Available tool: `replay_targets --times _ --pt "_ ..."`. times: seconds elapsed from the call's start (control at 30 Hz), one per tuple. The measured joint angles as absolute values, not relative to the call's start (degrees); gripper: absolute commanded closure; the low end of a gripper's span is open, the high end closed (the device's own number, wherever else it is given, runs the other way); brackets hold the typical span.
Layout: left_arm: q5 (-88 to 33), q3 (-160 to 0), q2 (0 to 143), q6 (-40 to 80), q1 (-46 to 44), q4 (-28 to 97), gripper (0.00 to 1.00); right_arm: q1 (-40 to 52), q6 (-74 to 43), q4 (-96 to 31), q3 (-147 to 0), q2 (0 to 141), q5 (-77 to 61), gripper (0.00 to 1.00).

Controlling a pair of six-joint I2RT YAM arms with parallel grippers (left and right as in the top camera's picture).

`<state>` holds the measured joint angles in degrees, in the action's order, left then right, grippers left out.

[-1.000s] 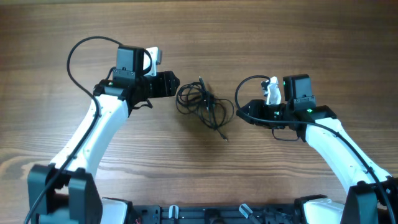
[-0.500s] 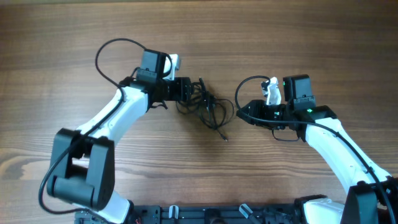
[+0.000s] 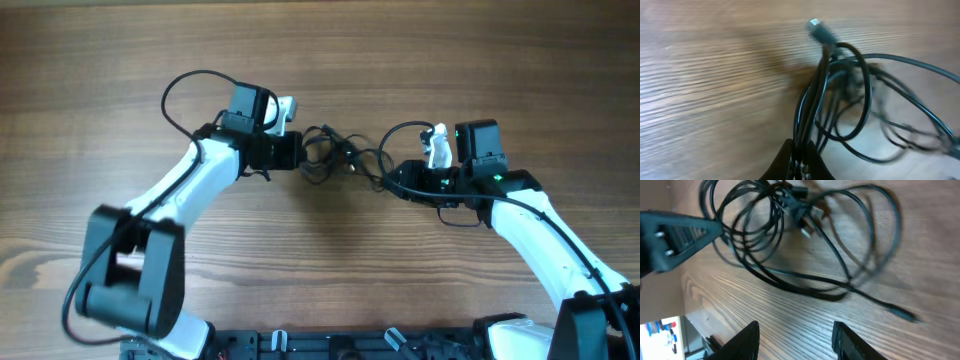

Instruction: Untangle cables

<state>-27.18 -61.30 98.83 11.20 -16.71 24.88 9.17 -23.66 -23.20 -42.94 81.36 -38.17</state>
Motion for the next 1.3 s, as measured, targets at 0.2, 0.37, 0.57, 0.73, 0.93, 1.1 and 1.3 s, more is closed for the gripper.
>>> replay_targets --times 0.2,0.37,0.57,0.73,0.93,1.1,1.3 --pt "-34.83 -61.30 85.97 11.20 -16.73 28.16 0.96 9.17 -23.16 -15.62 -42.76 81.36 -40.88 0.42" --pt "-37.15 -61.30 81.65 11.22 -16.91 31.38 0.96 9.17 -23.07 -13.93 -42.76 81.36 -35.44 0.41" --pt "-43.53 -61.30 80.97 11.22 -16.99 34.00 0.96 9.17 -24.73 -11.70 -42.74 81.36 -29.41 0.41" --pt "-48.56 -61.30 80.97 11.20 -16.99 33.98 0.96 9.17 -31.48 -13.96 -42.72 81.36 -21.19 0.92" --pt "-49.74 -61.30 80.97 11.22 -16.99 33.45 0.96 9.17 -33.82 -19.44 -42.74 81.36 -18.74 0.96" --pt "-43.07 -61.30 80.93 11.40 -17.21 34.92 0.96 9.19 -34.15 -30.44 -42.57 81.34 -13.85 0.96" --pt "-22.72 -61.30 80.88 17.04 -17.32 40.32 0.96 9.17 -34.37 -22.46 -42.17 81.32 -19.09 0.60"
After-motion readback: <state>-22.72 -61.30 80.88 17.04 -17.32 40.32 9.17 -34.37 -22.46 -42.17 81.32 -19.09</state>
